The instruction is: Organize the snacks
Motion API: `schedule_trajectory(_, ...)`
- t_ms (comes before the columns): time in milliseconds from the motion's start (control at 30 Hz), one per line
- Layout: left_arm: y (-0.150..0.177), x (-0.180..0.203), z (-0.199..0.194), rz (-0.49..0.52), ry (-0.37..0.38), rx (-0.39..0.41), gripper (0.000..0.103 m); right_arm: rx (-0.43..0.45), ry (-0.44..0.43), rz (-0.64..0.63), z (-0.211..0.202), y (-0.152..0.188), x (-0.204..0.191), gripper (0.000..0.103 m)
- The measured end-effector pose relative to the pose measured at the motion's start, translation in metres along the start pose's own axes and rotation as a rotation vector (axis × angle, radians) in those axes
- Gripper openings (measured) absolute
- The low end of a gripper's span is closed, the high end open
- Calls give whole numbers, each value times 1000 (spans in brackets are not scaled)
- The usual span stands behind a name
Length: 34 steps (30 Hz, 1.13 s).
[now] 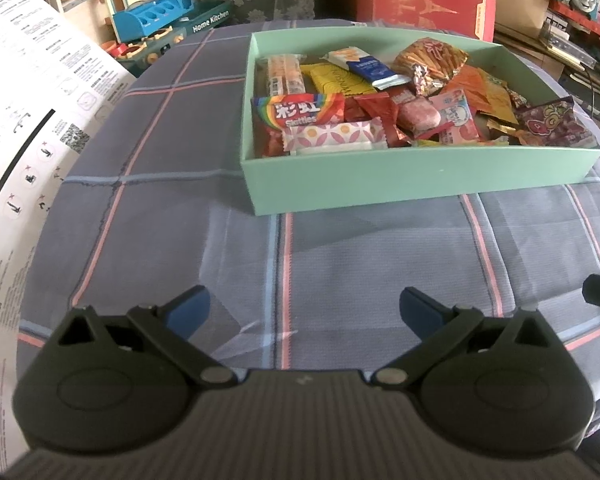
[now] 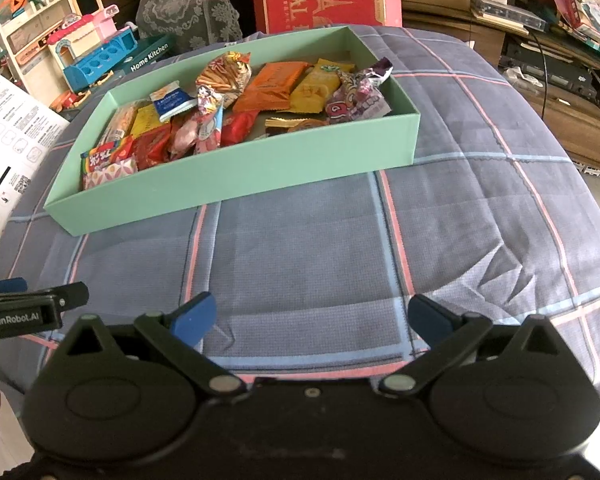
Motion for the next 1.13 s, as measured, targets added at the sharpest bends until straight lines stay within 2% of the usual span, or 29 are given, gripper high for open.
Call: schedule_trajectory(1133, -2, 3, -8, 22, -11, 29, 103, 18, 12, -5, -1, -12, -3, 103)
Point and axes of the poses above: each gripper's, at about its wrist camera, not at the fingertips, and z roughly the way its jaws point, x to its right, y to its underside, the point moved 5 cm from there along z, roughly the way its jaws point, and after that the axes turned 9 degrees about x, right-handed, at the moved point
